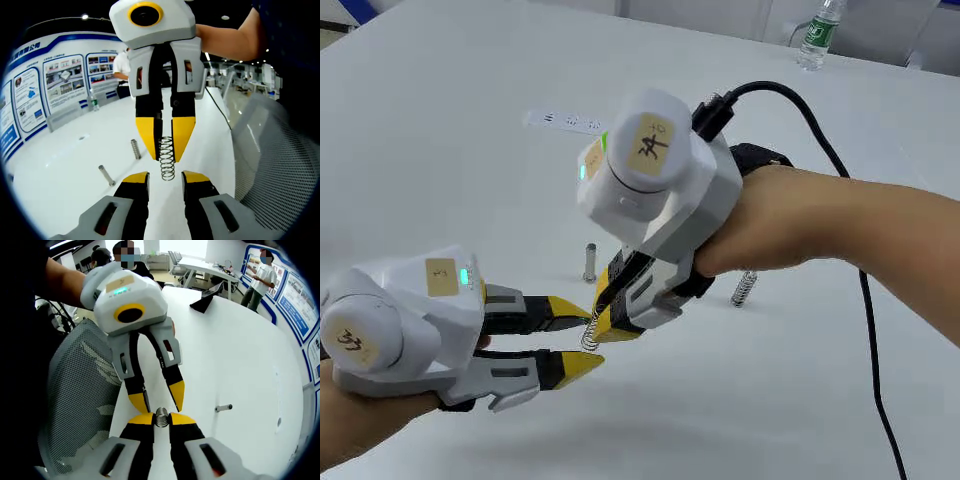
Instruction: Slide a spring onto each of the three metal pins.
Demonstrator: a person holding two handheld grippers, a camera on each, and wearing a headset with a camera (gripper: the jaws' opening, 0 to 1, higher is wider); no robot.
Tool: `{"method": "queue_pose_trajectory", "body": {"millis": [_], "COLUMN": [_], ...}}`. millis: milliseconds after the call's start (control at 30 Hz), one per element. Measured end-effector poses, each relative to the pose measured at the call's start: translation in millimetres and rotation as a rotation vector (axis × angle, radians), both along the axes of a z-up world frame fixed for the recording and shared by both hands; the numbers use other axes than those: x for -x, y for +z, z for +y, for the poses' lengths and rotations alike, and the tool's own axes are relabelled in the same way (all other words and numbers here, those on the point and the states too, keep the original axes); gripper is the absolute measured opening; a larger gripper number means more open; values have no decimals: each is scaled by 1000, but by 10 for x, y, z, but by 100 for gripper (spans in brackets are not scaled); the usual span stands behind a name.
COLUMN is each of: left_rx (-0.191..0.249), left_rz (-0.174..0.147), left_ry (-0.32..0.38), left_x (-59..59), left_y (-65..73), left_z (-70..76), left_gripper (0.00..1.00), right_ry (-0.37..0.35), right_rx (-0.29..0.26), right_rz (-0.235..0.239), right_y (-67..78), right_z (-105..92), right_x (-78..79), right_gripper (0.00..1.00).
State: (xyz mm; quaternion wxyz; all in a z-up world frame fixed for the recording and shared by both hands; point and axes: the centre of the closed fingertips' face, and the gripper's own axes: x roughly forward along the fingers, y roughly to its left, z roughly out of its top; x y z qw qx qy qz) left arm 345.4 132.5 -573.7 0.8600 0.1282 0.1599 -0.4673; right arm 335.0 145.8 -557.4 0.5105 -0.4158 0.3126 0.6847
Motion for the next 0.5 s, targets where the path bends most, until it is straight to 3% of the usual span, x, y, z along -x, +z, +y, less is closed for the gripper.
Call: {"method": "queue_pose_trajectory", "body": {"millis": [500], "left_rx": [70], "left_rz": [28], "left_ry": [131], "left_x": [-18], "left_y": [98], "left_z": [314], "left_gripper": [56], "right_ry": [-67], "right_rx": [-21], "right_rz": [-58], "right_y": [191], "right_z": [25], "right_x": [-477], "right_gripper": [12]}}
